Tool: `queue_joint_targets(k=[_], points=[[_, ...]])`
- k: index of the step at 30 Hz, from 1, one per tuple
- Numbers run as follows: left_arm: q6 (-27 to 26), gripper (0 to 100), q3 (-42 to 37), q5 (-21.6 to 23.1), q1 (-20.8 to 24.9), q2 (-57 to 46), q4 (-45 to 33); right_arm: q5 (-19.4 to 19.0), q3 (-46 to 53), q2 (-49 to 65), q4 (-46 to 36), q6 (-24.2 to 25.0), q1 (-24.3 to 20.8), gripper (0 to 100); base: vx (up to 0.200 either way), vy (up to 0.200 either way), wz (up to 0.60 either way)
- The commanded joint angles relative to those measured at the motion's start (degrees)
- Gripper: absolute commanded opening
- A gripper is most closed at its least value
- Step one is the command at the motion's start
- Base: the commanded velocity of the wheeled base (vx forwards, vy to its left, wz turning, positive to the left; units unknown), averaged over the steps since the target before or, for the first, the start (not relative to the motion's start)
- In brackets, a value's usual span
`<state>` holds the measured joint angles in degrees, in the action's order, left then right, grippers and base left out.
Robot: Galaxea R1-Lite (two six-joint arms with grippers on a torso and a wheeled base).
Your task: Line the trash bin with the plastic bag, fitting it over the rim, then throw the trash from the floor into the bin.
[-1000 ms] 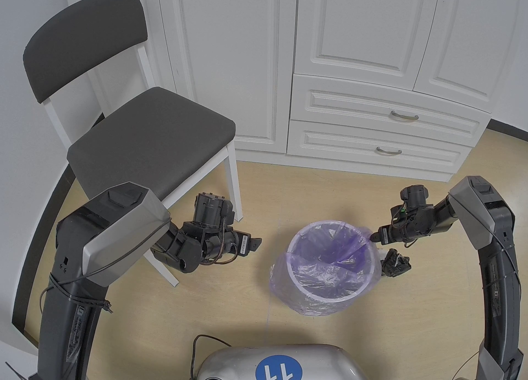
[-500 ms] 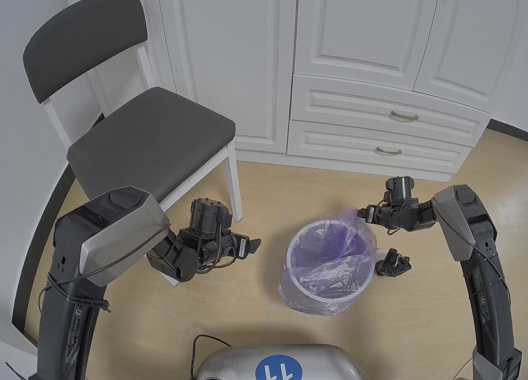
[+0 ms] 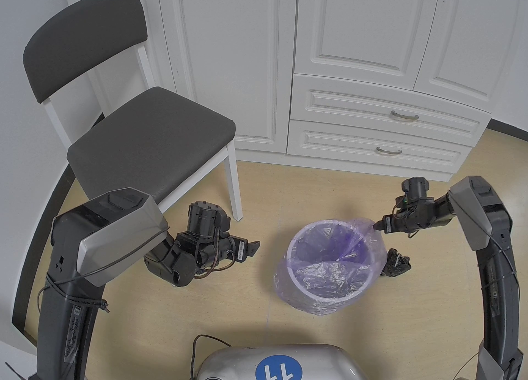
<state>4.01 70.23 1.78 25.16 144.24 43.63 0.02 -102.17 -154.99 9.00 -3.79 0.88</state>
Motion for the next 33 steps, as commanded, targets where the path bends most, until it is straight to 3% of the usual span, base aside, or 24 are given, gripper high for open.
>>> queue_joint_targets(k=[1,4,7,9,12,13,17,18,20,21,23,27,28,30,33], points=[[0.0,100,-1.5,0.1,0.0,-0.3,0.8,0.2,7.0,8.8,-1.4,-2.4,4.0,100,0.0,0.0,0.0],[-0.1,100,-1.9,0.0,0.1,-0.3,1.7,-0.4,9.7,8.7,-1.6,-7.1,4.7,100,0.0,0.0,0.0],[0.0,100,-2.2,0.0,0.2,-0.4,2.0,0.0,8.4,6.3,-1.2,-7.3,4.6,100,0.0,0.0,0.0],[0.0,100,-3.0,0.0,0.2,-0.6,2.8,0.1,3.9,3.3,-1.2,-4.7,4.1,100,0.0,0.0,0.0],[0.0,100,-3.9,0.1,0.2,-0.6,4.0,-1.0,-1.0,1.8,-2.3,4.9,3.2,100,0.0,0.0,0.0],[0.0,100,-4.0,0.1,0.2,-0.6,4.0,-1.1,-1.2,1.8,-2.5,5.4,3.1,100,0.0,0.0,0.0],[0.0,100,-4.7,0.2,0.0,-0.6,4.8,-13.3,-7.2,3.3,-18.8,9.7,4.3,100,0.0,0.0,0.0],[0.0,100,-4.7,0.2,0.0,-0.6,4.8,-13.6,-7.5,3.3,-19.4,9.9,4.5,100,0.0,0.0,0.0],[0.0,100,-5.2,0.6,0.0,-0.6,4.9,-20.9,-12.4,4.3,-28.9,13.4,6.2,100,0.0,0.0,0.0],[-0.1,100,-5.2,0.6,0.0,-0.6,4.9,-21.3,-12.4,4.3,-29.3,13.5,6.4,100,0.0,0.0,0.0],[-0.1,100,-5.5,0.7,0.0,-0.6,4.9,-26.0,-12.4,5.2,-37.0,11.6,8.3,100,0.0,0.0,0.0],[-0.1,100,-5.6,0.7,0.0,-0.5,4.9,-25.2,-12.4,6.4,-42.5,-0.3,11.0,100,0.0,0.0,0.0],[-0.1,100,-5.6,0.7,0.0,-0.5,4.9,-25.2,-12.4,6.4,-42.5,-0.3,11.0,100,0.0,0.0,0.0],[-0.1,100,-5.5,0.7,0.0,-0.5,4.9,-21.7,-12.4,6.0,-45.5,-5.2,11.6,100,0.0,0.0,0.0],[-0.1,100,-5.5,0.7,0.1,-0.5,4.9,-18.0,-12.4,3.1,-45.0,-6.0,9.9,100,0.0,0.0,0.0]])
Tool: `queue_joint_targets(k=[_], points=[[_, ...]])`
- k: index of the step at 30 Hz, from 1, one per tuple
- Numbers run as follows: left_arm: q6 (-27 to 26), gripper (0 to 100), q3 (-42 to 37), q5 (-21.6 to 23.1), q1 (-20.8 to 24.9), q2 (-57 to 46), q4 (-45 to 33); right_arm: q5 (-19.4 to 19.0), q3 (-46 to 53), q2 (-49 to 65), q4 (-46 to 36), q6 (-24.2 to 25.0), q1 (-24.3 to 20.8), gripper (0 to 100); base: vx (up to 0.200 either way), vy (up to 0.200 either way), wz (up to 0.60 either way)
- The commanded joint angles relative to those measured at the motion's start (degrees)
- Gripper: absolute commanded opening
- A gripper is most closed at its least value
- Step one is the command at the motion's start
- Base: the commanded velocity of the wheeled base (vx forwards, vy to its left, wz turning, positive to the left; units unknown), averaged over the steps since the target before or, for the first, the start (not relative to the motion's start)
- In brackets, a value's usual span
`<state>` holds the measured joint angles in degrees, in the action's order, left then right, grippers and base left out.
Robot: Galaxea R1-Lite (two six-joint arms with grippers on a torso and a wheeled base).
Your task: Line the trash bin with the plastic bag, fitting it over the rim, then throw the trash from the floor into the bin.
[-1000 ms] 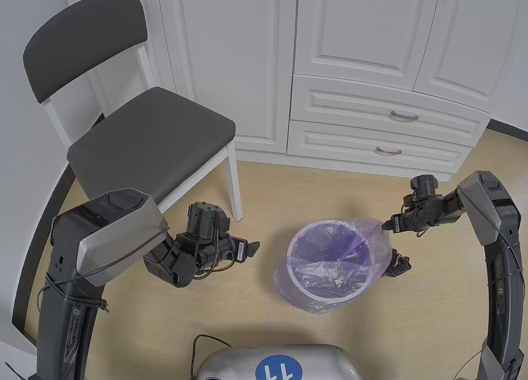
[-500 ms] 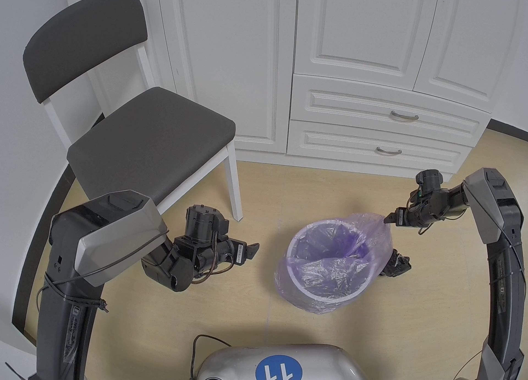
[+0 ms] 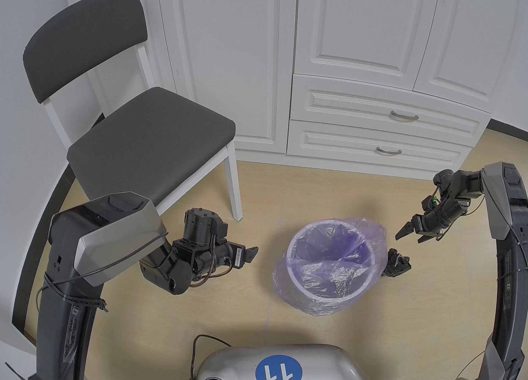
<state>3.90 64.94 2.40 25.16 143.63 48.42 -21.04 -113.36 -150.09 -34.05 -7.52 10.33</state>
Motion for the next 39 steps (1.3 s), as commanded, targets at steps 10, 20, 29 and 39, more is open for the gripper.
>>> queue_joint_targets(k=[10,20,29,39], points=[[0.1,100,-0.3,-0.6,0.2,0.4,2.3,12.3,-1.2,-11.0,11.5,3.8,-8.7,100,0.0,0.0,0.0],[0.1,100,-0.2,-0.6,0.2,0.8,3.7,23.2,-1.2,-19.5,33.0,3.1,-11.6,100,0.0,0.0,0.0],[1.0,100,-0.5,-0.6,0.3,1.8,5.3,22.4,-1.2,-15.3,33.9,6.1,-11.8,100,0.0,0.0,0.0],[3.0,100,-6.8,-0.7,0.9,-1.4,12.0,18.8,28.5,12.5,34.5,3.2,-8.8,100,0.0,0.0,0.0]])
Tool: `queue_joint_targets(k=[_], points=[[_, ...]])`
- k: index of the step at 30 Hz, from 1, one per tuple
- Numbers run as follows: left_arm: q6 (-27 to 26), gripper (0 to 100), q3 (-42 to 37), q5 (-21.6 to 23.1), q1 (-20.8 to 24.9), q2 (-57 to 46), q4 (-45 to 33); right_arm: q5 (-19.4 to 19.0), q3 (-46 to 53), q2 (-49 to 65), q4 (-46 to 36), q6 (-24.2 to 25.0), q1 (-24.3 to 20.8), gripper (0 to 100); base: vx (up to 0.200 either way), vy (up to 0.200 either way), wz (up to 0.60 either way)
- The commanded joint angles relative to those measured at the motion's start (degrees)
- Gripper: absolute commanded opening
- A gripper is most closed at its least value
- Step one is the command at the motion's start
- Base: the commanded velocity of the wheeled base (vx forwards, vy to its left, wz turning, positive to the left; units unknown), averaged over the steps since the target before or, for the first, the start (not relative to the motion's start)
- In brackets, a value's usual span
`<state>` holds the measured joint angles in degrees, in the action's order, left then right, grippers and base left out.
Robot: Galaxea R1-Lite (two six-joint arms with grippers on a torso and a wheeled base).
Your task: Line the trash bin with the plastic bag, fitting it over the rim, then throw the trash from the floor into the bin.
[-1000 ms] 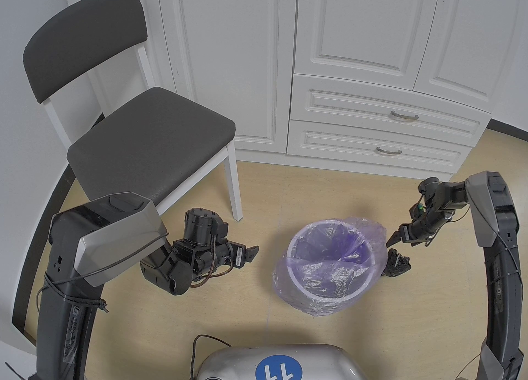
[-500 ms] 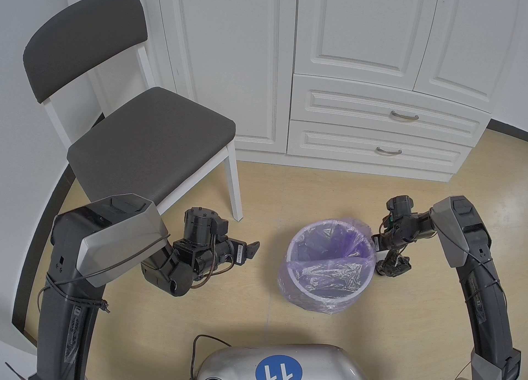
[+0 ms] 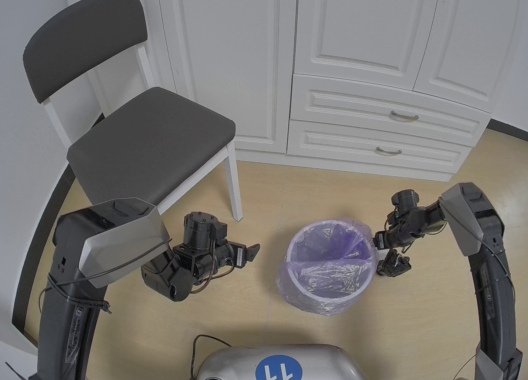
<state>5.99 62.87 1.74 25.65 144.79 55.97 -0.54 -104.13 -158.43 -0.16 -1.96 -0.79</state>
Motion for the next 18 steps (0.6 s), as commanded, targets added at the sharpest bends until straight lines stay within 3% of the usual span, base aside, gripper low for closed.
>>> queue_joint_targets(k=[1,7,11,15,18], points=[[0.9,100,-5.1,0.0,0.4,-3.7,4.5,-1.4,20.7,22.8,0.9,-2.9,2.6,100,0.0,0.0,0.0],[1.0,100,-8.6,0.7,1.1,-9.1,4.3,2.6,25.7,31.5,0.9,-5.8,1.8,100,0.0,0.0,0.0],[1.0,100,-9.6,0.5,1.8,-10.8,3.9,4.8,28.0,35.4,0.9,-3.3,-3.3,100,0.0,0.0,0.0],[1.0,100,-12.1,-0.1,2.6,-13.4,4.2,5.0,30.7,36.9,0.9,1.3,-9.8,100,0.0,0.0,0.0],[1.0,100,-12.7,-1.1,2.7,-14.0,4.8,5.1,30.3,35.6,0.9,2.0,-14.1,100,0.0,0.0,0.0]])
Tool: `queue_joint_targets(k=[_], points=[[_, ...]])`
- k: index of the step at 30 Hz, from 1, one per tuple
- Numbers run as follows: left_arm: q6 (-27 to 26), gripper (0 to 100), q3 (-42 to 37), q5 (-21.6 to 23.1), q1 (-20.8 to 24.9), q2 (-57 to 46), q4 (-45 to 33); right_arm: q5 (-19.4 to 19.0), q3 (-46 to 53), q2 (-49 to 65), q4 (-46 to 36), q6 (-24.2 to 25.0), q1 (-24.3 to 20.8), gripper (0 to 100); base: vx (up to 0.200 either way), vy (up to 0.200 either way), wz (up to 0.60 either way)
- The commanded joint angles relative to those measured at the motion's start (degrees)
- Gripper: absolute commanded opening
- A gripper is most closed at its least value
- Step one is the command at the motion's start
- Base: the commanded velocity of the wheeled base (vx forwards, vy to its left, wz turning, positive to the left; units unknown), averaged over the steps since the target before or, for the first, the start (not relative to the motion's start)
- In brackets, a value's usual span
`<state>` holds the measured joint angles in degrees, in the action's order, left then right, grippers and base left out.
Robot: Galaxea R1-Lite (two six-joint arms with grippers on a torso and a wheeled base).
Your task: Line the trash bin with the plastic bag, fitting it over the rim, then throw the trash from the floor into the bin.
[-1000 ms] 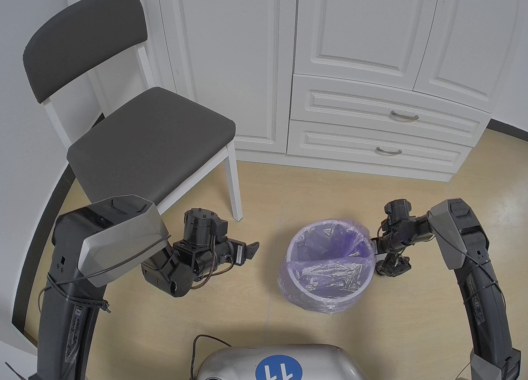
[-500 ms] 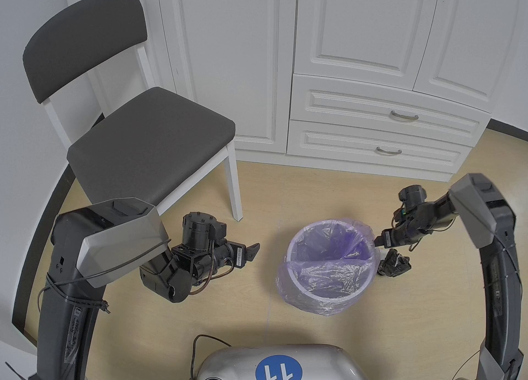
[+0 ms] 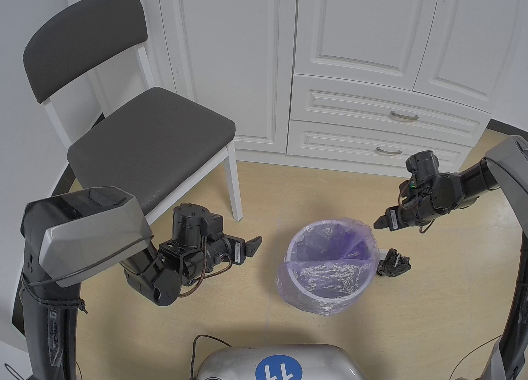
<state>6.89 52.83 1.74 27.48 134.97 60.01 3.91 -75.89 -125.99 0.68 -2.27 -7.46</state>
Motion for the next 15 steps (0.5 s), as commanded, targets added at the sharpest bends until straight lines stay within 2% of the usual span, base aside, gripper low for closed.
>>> queue_joint_targets(k=[1,3,4,7,10,14,15], points=[[0.1,100,-2.6,-2.5,0.8,-4.5,0.8,0.7,1.4,2.4,-0.1,1.9,-8.5,100,0.0,0.0,0.0],[-0.1,100,-2.6,-5.5,0.8,-5.8,0.8,1.0,-0.2,0.9,-0.6,1.3,-10.7,100,0.0,0.0,0.0],[-0.1,100,-2.6,-5.5,0.8,-5.8,0.8,1.0,-0.2,0.9,-0.6,1.3,-10.7,100,0.0,0.0,0.0],[-0.2,100,-3.2,-7.7,-0.7,-9.6,0.7,3.5,-0.4,-1.5,-1.1,0.0,-14.0,100,0.0,0.0,0.0],[-0.2,100,-4.8,-8.6,-1.9,-12.9,0.8,5.0,-1.3,-5.0,-0.6,-1.2,-13.5,100,0.0,0.0,0.0],[0.1,100,-6.6,-10.9,-2.4,-16.2,0.9,5.1,-3.9,-9.1,-0.1,-1.3,-12.3,100,0.0,0.0,0.0],[0.0,100,-7.5,-11.4,-4.1,-17.9,1.4,5.2,-6.0,-12.2,0.4,-1.1,-12.2,100,0.0,0.0,0.0]])
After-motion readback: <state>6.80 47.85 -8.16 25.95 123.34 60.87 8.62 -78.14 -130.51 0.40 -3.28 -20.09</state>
